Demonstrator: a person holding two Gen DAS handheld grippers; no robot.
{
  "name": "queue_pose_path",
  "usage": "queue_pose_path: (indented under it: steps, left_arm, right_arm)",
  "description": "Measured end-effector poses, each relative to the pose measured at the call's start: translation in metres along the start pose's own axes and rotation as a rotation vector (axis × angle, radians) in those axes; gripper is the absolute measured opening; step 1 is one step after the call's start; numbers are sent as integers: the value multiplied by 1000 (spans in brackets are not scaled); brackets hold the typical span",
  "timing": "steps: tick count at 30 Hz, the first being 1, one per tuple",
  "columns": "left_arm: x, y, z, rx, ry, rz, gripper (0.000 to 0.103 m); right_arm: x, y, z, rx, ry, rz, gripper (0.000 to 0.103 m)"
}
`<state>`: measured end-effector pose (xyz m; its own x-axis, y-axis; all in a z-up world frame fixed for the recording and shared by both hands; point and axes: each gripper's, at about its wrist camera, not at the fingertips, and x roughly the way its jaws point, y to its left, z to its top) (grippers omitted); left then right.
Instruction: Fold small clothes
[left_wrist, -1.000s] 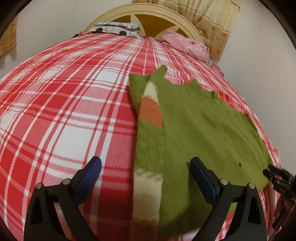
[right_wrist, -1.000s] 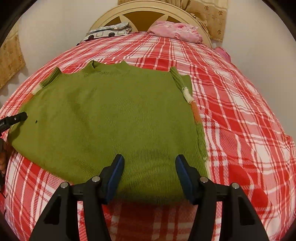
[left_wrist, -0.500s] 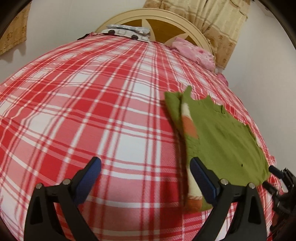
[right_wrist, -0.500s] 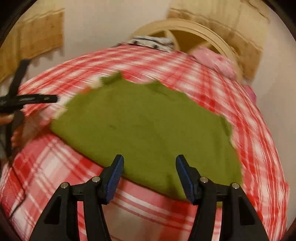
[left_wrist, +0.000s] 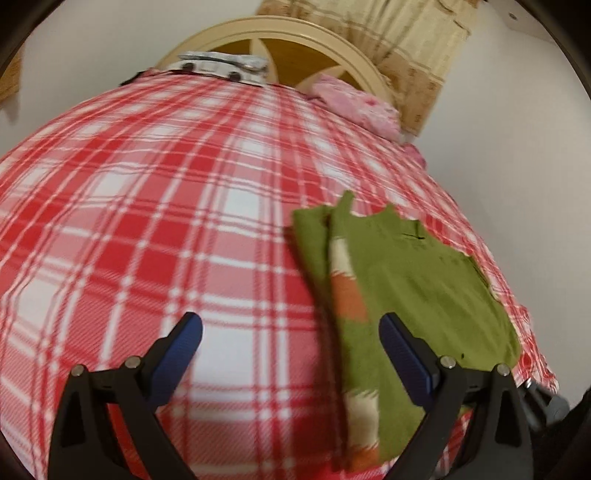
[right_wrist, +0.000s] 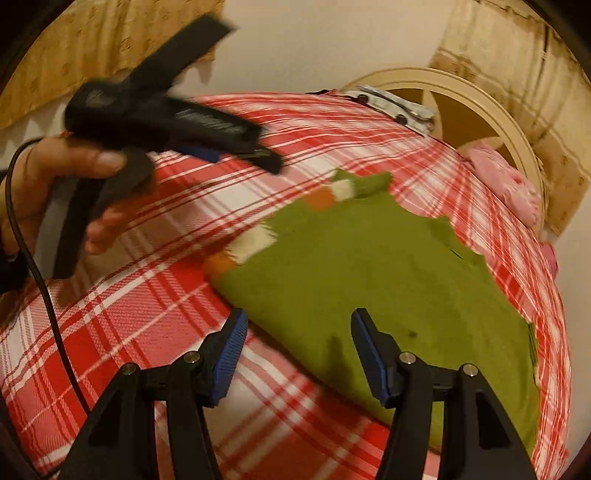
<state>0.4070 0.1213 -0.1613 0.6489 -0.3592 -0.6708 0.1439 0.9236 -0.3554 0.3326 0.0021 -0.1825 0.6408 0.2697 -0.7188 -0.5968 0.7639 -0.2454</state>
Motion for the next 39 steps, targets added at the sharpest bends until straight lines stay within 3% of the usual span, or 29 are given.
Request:
queue_pose_path:
  steps: [12,19,24,27,29,31,33,39]
  left_arm:
    - [54,-16,27,44,62,-58,97]
    - [76,-24,39,57,68,-87,85]
    - [88,-25,42,55,75,-75,83]
    - [97,-15,45,13,89,-84,63]
    - [99,-10,48,-18,96,-127,33]
    - [104,-6,49,-58,130,-194,21]
    - [103,-7,49,-62,127,-200,18]
    - [90,-12,56,-114,74,-225,15]
  right_arm:
    - [27,26,5,-67,26,27,59]
    - [31,28,6,-107,10,13,59]
    - [37,25,8,-100,5,28,56]
    - [39,26,10,-106,6,51,50]
    - [40,27,11,-112,7,64,42]
    - [40,27,13,-114,6,78,17]
    - [35,23,13,-95,-8,90,10]
    - [11,-3,8,5,-42,107,8]
